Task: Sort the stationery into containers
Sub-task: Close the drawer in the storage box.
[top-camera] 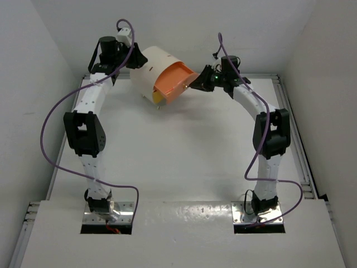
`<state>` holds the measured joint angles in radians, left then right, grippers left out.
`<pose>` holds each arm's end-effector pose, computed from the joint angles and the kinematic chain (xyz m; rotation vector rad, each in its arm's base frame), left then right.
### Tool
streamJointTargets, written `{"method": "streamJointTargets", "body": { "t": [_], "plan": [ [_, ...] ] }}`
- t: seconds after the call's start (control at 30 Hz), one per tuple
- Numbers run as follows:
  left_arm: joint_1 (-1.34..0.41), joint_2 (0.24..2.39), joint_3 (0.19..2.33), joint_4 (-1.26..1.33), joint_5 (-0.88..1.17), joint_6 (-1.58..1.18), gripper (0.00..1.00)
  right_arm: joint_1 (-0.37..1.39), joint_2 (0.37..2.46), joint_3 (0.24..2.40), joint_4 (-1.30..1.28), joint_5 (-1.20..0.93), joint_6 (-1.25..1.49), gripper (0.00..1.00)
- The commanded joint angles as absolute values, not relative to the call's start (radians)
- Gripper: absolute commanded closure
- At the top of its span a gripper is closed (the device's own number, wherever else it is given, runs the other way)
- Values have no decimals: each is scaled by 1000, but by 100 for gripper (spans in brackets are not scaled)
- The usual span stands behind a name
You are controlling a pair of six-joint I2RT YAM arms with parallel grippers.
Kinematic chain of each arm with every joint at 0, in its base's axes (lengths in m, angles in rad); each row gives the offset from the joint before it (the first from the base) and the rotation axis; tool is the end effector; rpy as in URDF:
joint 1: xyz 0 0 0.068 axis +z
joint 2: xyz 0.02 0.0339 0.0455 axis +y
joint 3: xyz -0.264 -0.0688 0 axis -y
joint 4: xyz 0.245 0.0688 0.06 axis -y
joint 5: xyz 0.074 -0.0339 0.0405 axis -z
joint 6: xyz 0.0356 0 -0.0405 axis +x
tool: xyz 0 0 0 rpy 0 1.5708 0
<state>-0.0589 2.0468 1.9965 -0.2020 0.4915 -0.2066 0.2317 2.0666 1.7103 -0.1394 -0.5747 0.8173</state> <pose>0.4889 -0.0457 0.3695 0.2166 1.8255 -0.6337 0.4700 0.1308 0.2671 0.2619 2.2013 1.2102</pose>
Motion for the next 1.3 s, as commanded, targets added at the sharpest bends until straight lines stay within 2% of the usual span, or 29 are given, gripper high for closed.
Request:
{"method": "streamJointTargets", "body": {
  "t": [0.0,0.57,1.27],
  "plan": [
    [-67,2045,2019,-198,520,-175,63,241,2088,1770,-63,-568,857,84],
    [-91,2072,1994,-244,534,-146,63,262,2194,1861,18,-572,928,82],
    [-101,2071,1951,-265,535,-94,63,313,2333,2000,166,-580,1042,71]
  ]
}}
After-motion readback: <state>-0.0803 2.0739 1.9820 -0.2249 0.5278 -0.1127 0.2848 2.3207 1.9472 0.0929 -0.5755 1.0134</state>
